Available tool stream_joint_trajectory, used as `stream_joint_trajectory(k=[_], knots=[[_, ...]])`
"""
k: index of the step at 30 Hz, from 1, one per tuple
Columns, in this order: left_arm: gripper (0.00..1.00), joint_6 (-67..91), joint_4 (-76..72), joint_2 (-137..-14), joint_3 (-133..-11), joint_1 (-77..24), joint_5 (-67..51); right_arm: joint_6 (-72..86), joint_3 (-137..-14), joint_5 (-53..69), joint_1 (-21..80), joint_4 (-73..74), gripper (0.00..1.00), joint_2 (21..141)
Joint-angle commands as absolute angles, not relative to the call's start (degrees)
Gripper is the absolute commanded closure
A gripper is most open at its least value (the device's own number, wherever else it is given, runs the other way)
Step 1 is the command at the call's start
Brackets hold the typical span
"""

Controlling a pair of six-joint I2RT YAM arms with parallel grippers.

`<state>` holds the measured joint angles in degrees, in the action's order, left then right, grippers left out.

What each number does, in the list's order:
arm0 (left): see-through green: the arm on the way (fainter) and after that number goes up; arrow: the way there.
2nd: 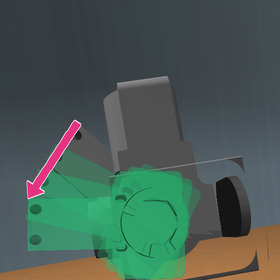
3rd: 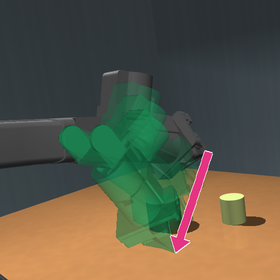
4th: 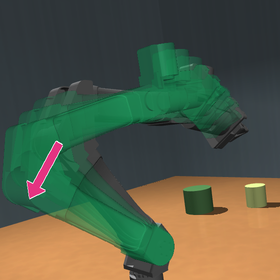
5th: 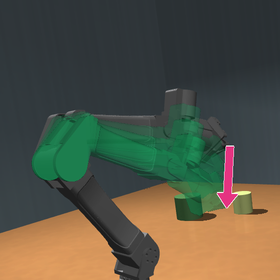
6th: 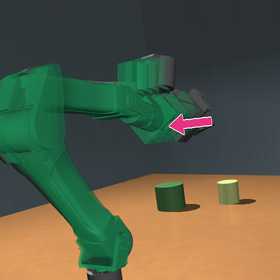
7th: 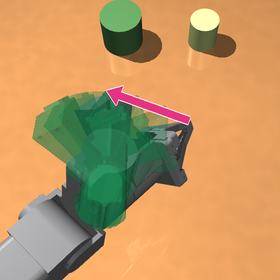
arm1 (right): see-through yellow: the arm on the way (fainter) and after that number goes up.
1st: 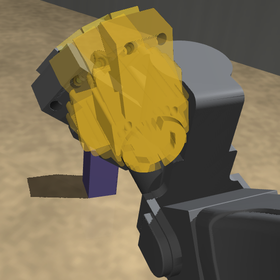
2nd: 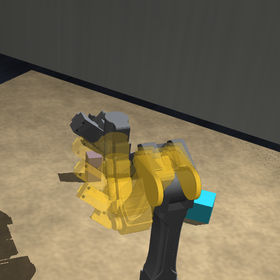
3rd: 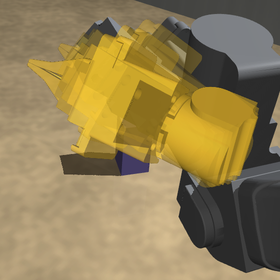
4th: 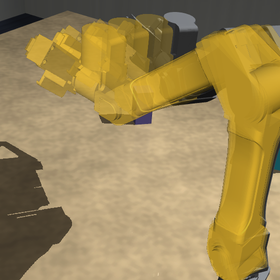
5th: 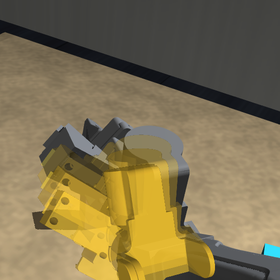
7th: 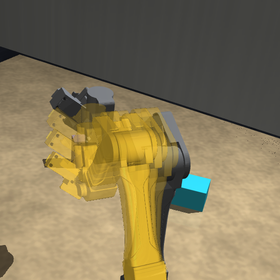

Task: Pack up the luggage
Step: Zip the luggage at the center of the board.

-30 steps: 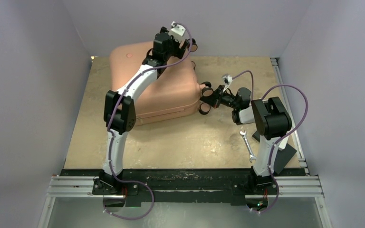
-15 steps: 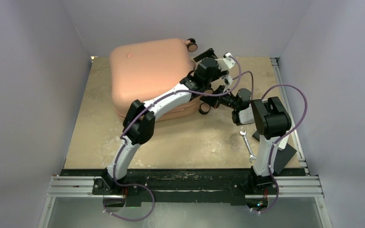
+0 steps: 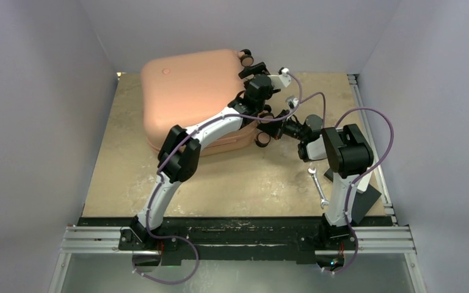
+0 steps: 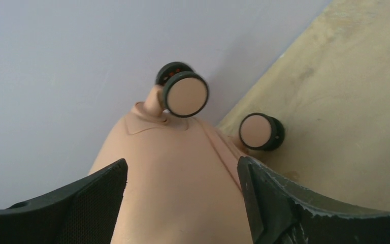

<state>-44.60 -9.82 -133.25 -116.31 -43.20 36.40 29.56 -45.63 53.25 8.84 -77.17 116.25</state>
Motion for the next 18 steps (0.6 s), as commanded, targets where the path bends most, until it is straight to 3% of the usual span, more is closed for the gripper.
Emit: stream_joint_trajectory(k=[1,8,18], knots=[[0.23,-43.5,3.7,-126.7,-114.8,-43.5,25.0,27.6,-45.4,48.2,7.0,-77.8,1.00,115.8],[0.31,-45.8,26.6,-129.4,-118.8,-44.1,17.1,25.6,-46.1,45.1,6.5,-75.5,1.00,115.5],[0.38,-44.6,41.1,-127.7,-119.0,-44.2,9.7,28.9,-46.7,41.9,5.9,-76.1,1.00,117.2]])
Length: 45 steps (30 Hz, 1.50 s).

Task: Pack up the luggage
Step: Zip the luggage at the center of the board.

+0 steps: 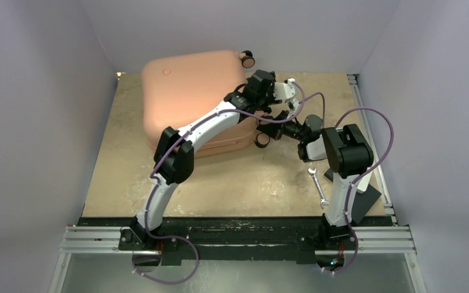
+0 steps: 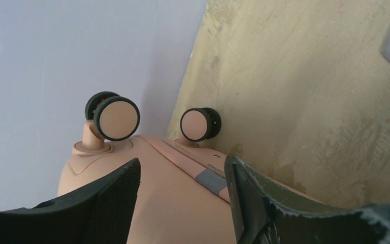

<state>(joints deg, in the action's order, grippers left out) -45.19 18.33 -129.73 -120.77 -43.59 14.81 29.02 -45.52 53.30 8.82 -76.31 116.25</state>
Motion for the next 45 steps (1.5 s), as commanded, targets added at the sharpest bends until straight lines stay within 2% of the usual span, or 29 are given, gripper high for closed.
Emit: stream_joint_trajectory(k=[1,8,14,20,37,45], knots=[[0.39,-44.6,42.0,-127.3,-118.5,-44.3,8.7,29.4,-46.7,41.9,5.8,-75.9,1.00,117.1],[0.39,-44.0,44.8,-123.9,-112.7,-45.2,3.0,37.5,-45.8,46.8,4.6,-85.6,1.00,118.3],[0.40,-43.5,46.4,-122.3,-109.6,-46.3,1.0,36.3,-47.3,45.7,4.4,-82.8,1.00,119.6],[0.42,-42.4,48.1,-119.3,-106.4,-47.3,-2.2,31.1,-49.7,39.8,4.5,-74.0,1.00,118.4],[0.45,-37.0,52.7,-106.6,-92.3,-51.5,-10.9,25.6,-70.2,35.1,4.2,-45.6,1.00,124.2],[0.51,-33.8,54.6,-96.0,-78.7,-51.9,-11.4,25.1,-67.2,35.2,1.3,-44.3,1.00,122.4]])
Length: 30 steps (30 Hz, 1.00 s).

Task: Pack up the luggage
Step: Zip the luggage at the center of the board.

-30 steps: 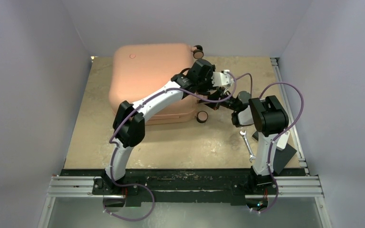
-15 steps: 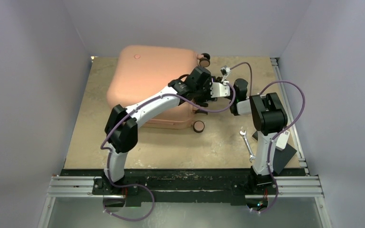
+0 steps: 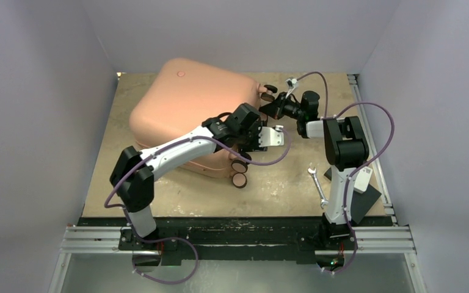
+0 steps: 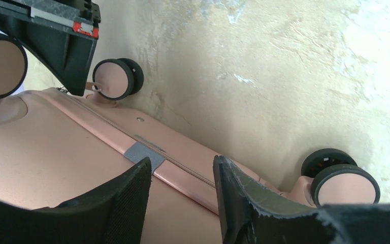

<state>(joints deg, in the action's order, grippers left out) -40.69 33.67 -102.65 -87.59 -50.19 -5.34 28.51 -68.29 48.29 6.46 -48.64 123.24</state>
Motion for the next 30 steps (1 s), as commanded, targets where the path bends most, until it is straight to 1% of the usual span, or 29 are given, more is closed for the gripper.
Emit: stream_joint_trajectory(k=[1,5,8,10,13,18,23,26,30], knots=[[0.51,-34.1,55.0,-94.3,-77.0,-51.9,-11.6,25.1,-66.3,35.6,0.8,-44.8,1.00,121.9],[0.48,-36.4,57.7,-89.0,-71.9,-51.4,-12.3,25.7,-62.7,37.3,0.2,-47.8,1.00,120.6],[0.44,-38.0,59.4,-85.2,-71.5,-50.8,-12.0,26.9,-59.1,39.3,0.2,-53.2,1.00,119.0],[0.44,-37.6,58.3,-82.8,-72.7,-48.9,-11.0,26.9,-56.7,39.4,0.2,-55.3,1.00,117.3],[0.43,-37.6,56.0,-79.9,-74.4,-43.4,-7.7,26.7,-53.4,39.3,0.2,-55.9,1.00,114.2],[0.42,-37.7,51.3,-76.0,-73.2,-38.9,-2.1,24.6,-51.2,39.4,0.4,-53.7,1.00,112.3],[0.41,-33.6,45.3,-74.7,-74.2,-35.6,2.6,22.6,-48.1,37.8,2.9,-52.7,1.00,109.6],[0.41,-30.4,37.3,-75.7,-76.5,-30.4,7.6,22.1,-47.6,36.8,3.7,-51.4,1.00,108.7],[0.42,-25.4,28.7,-79.6,-81.4,-20.5,9.0,22.0,-51.9,36.2,3.6,-48.4,1.00,111.0]])
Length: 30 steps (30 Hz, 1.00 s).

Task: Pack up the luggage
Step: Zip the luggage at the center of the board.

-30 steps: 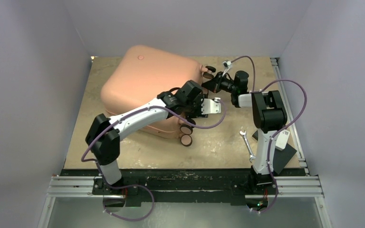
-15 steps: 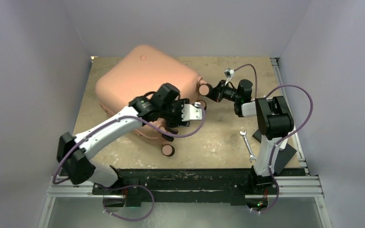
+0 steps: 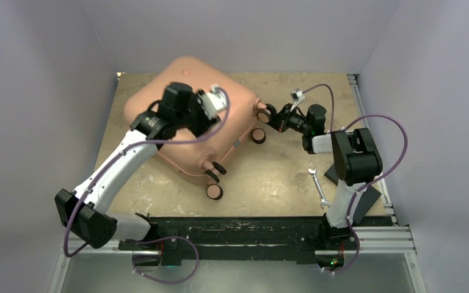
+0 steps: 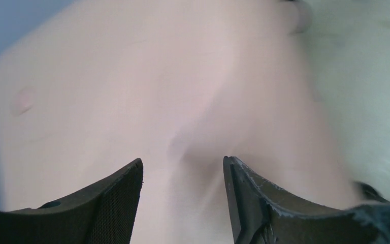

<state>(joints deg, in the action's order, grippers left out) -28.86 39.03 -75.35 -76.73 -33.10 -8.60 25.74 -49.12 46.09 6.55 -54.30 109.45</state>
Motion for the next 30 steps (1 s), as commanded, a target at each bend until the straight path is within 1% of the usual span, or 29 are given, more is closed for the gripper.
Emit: stream_joint_trajectory(k=[1,5,9,12,16,19,21,26,30], knots=[[0.42,-24.3,26.1,-80.7,-82.2,-18.6,10.1,21.8,-53.3,35.7,3.6,-47.6,1.00,111.8],[0.42,-21.4,17.3,-86.0,-85.5,-14.2,16.1,21.9,-59.0,35.2,3.6,-45.8,1.00,115.3],[0.40,-20.3,10.1,-92.3,-90.5,-11.9,23.7,21.5,-61.0,34.4,3.7,-46.3,1.00,116.0],[0.40,-18.2,9.1,-99.7,-99.2,-8.9,29.9,21.0,-60.3,35.0,3.9,-47.9,1.00,115.1],[0.40,-15.4,11.9,-110.0,-110.5,-4.6,35.1,20.5,-58.2,35.4,4.2,-49.9,1.00,113.8],[0.40,-15.1,12.9,-115.3,-114.7,-2.8,36.8,20.0,-57.3,35.8,4.3,-50.8,1.00,113.4],[0.37,-14.7,13.4,-115.8,-114.9,-2.6,35.9,19.9,-56.9,36.1,4.2,-51.4,1.00,113.1],[0.24,-14.1,16.2,-118.0,-116.9,-2.4,35.3,19.1,-56.6,36.1,4.3,-52.6,1.00,112.8],[0.21,-14.8,17.5,-122.4,-120.7,-1.3,39.0,19.0,-55.9,36.4,4.4,-53.5,1.00,112.1]])
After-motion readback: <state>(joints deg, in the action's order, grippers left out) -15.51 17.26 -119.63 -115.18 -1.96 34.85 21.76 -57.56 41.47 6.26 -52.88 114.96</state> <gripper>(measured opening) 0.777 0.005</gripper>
